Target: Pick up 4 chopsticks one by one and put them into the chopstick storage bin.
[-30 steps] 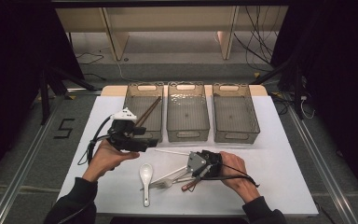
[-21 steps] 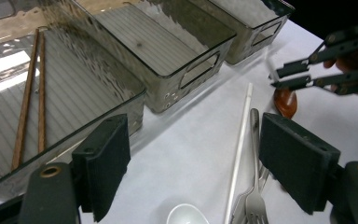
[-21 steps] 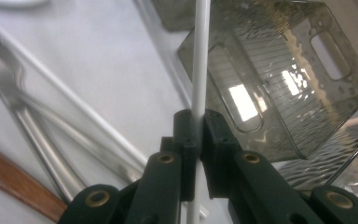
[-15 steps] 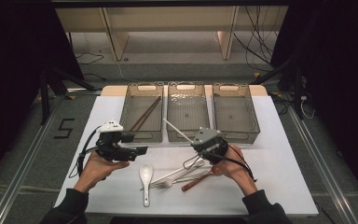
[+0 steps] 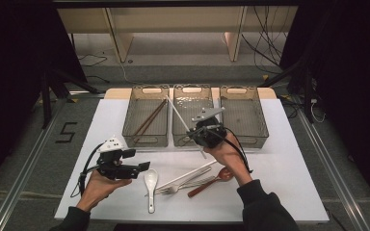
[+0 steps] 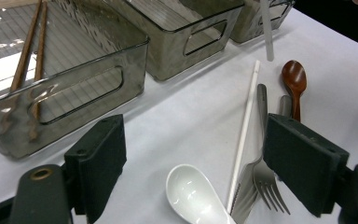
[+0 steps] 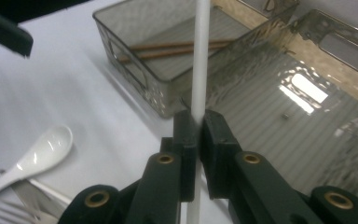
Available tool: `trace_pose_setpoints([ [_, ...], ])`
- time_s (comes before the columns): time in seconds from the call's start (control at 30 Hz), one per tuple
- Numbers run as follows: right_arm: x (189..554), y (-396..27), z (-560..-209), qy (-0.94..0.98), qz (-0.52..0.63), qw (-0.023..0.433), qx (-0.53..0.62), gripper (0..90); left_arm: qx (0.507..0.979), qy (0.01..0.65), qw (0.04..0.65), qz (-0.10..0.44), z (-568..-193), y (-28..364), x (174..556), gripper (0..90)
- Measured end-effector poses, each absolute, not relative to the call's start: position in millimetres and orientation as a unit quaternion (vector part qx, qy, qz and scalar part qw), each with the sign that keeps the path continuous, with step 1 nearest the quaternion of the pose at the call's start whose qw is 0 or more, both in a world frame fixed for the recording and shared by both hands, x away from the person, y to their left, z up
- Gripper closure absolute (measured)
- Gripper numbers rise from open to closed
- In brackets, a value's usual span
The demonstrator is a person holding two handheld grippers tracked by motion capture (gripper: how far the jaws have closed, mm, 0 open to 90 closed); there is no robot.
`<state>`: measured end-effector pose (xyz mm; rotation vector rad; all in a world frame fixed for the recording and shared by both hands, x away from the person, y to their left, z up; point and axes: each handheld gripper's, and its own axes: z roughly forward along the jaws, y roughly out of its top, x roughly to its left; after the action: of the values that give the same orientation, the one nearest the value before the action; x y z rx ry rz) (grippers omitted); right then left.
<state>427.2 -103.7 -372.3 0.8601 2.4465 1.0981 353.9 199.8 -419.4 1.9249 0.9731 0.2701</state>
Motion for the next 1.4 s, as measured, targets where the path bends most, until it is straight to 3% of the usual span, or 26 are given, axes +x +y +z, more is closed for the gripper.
trace_pose_setpoints([
  [0.47, 458, -68, -361, 0.839, 0.408, 0.128, 0.336, 85.2, 0.776, 0.410, 0.463, 0.127, -437, 214, 338, 20.2],
  [1.4, 516, -5, -343, 0.821, 0.415, 0.118, 0.374, 85.1, 0.785, 0.403, 0.452, 0.130, -444, 212, 326, 20.1],
])
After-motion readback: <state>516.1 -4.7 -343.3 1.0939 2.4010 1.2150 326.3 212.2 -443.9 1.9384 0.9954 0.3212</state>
